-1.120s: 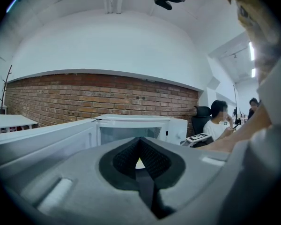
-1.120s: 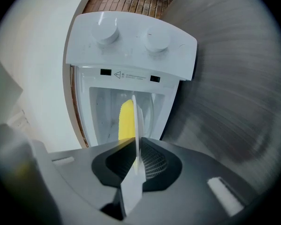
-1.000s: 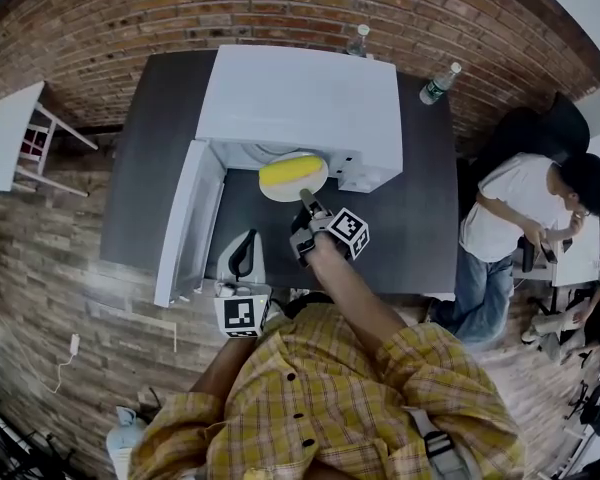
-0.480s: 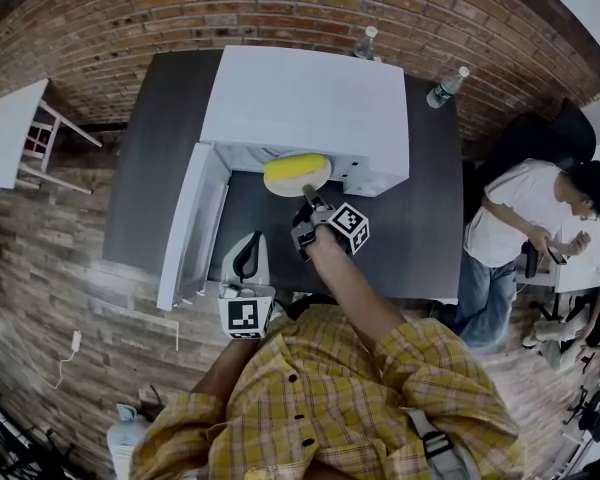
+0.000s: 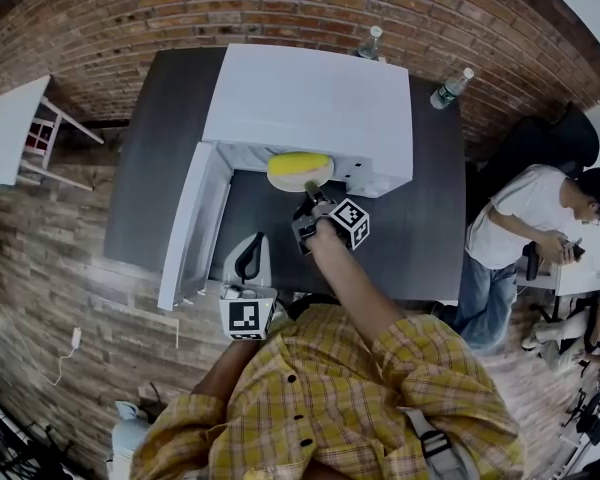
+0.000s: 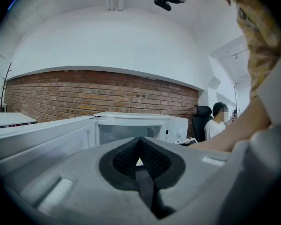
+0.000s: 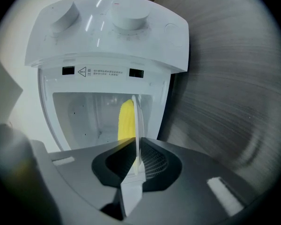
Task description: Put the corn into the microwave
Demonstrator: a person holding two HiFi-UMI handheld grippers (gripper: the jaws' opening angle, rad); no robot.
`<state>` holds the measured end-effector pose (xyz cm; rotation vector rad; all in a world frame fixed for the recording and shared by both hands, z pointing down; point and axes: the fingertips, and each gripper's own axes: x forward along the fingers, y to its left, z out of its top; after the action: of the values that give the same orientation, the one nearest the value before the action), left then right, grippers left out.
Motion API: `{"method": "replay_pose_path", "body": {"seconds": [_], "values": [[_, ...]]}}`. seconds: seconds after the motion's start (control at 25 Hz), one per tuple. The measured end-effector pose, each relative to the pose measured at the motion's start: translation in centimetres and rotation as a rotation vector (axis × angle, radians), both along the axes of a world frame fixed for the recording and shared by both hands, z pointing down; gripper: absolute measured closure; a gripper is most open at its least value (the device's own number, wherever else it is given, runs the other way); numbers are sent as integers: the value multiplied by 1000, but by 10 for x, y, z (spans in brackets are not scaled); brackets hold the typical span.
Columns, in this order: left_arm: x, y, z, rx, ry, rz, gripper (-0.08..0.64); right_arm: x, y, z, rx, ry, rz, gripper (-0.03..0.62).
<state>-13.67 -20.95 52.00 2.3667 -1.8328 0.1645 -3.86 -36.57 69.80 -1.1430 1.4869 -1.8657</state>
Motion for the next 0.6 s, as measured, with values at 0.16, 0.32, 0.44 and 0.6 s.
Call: {"method": "replay_pose_path", "body": {"seconds": [0.16, 0.32, 0.44, 0.6], "values": [[3, 0, 2, -5, -4, 8, 563, 0, -5, 3, -13, -2, 10, 558], [2, 1, 3, -9, -3, 7, 563, -6, -10, 3, -32, -2, 12, 558], [-1, 0, 5, -18, 6, 0, 563, -11, -14, 2, -47, -4, 13, 557], [0, -1, 3, -19, 18, 0, 563, -13, -17, 4, -59, -10, 26, 558]]}}
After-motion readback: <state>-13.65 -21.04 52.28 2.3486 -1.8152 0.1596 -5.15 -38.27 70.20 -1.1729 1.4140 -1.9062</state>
